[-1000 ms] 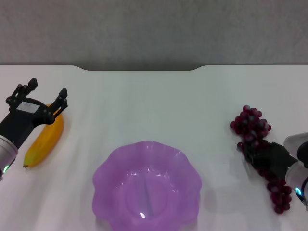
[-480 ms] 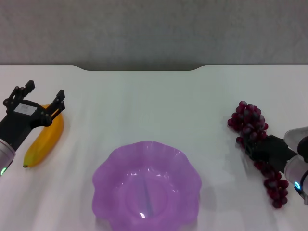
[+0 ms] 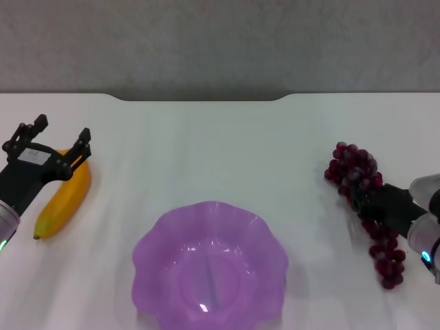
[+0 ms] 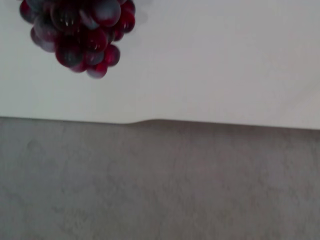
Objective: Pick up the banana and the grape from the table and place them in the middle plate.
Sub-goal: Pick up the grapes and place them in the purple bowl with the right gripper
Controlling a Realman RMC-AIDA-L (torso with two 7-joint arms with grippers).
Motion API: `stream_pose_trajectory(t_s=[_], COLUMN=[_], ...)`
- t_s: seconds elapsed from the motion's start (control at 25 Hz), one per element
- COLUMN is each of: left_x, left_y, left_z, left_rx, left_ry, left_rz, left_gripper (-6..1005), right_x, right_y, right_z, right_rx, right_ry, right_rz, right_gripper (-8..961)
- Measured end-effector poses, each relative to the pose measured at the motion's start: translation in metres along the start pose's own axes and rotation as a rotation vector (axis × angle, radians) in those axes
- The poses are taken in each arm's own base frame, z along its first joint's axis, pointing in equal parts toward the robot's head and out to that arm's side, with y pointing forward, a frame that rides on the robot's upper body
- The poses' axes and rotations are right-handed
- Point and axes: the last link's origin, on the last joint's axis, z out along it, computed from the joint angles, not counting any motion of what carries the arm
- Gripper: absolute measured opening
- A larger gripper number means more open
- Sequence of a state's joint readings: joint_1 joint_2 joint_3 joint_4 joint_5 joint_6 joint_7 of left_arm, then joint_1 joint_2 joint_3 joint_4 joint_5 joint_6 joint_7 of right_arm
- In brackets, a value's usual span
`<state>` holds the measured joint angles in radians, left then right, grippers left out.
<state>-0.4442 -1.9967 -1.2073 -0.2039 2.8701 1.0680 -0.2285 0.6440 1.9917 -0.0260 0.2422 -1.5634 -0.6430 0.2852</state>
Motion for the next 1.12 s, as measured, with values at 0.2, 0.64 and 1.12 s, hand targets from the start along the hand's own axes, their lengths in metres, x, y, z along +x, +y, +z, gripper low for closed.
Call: stream_pose_trajectory(t_s=[0.2,0.64,1.12], left_x=[0.0,0.0,0.001], left_y=[-0.001,0.0,0.001], left_z=[0.0,0.0,0.001], left_rx=[0.001,0.0,-0.002], left_ry=[0.0,0.001,0.003], left_rz=[0.001,0.005,0.012], left_gripper=[829,829,829], right_x=[-0.01,-0.046,-0.08], right_y=[-0.007,-0.02,0.003], right_z=[-0.002,-0.027,-0.066], right_rx=[-0.009,-0.112,-0.533], right_ry=[-0.055,-0.368,-0.572], right_rz=[0.026,0.037,0.057], right_gripper=[308,278,247])
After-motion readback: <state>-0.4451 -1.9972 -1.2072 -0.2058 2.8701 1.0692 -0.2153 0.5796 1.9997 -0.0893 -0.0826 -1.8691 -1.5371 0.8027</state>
